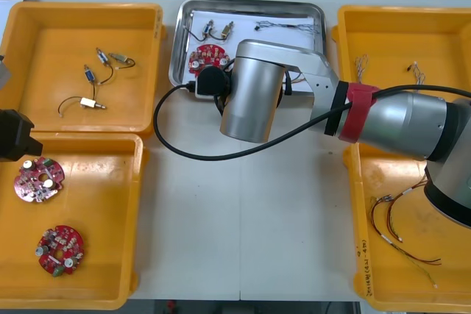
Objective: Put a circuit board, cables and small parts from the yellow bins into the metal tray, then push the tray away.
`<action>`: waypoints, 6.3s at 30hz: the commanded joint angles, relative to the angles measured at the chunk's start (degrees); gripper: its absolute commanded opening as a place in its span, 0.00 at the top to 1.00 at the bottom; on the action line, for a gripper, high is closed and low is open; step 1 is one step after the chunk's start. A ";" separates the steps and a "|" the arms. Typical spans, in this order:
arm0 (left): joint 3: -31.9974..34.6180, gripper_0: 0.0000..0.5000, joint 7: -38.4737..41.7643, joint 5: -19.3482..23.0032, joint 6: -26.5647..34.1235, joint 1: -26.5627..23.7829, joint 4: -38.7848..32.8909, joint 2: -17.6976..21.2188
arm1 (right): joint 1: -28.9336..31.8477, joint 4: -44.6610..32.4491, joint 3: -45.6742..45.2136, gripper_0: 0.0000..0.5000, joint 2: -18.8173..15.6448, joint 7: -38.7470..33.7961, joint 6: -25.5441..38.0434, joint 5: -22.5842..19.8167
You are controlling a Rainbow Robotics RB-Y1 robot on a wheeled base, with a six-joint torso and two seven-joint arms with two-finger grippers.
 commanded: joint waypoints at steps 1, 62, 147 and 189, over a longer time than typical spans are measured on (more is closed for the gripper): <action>1.86 0.00 -4.53 -0.16 0.38 1.24 -0.88 2.49 | -4.48 2.39 -1.94 1.00 1.77 1.64 -2.68 -1.44; 1.86 0.00 -4.53 -0.16 0.38 1.24 -0.88 2.49 | 12.22 -26.17 -33.84 0.00 2.65 -4.08 34.85 -3.11; 1.86 0.00 -4.53 -0.16 0.38 1.24 -0.88 2.49 | 61.88 -51.83 -90.01 0.00 -16.69 -18.14 36.48 -25.35; 1.86 0.00 -4.53 -0.16 0.38 1.24 -0.88 2.49 | 61.97 -51.83 -90.01 0.00 -16.69 -18.40 36.48 -25.44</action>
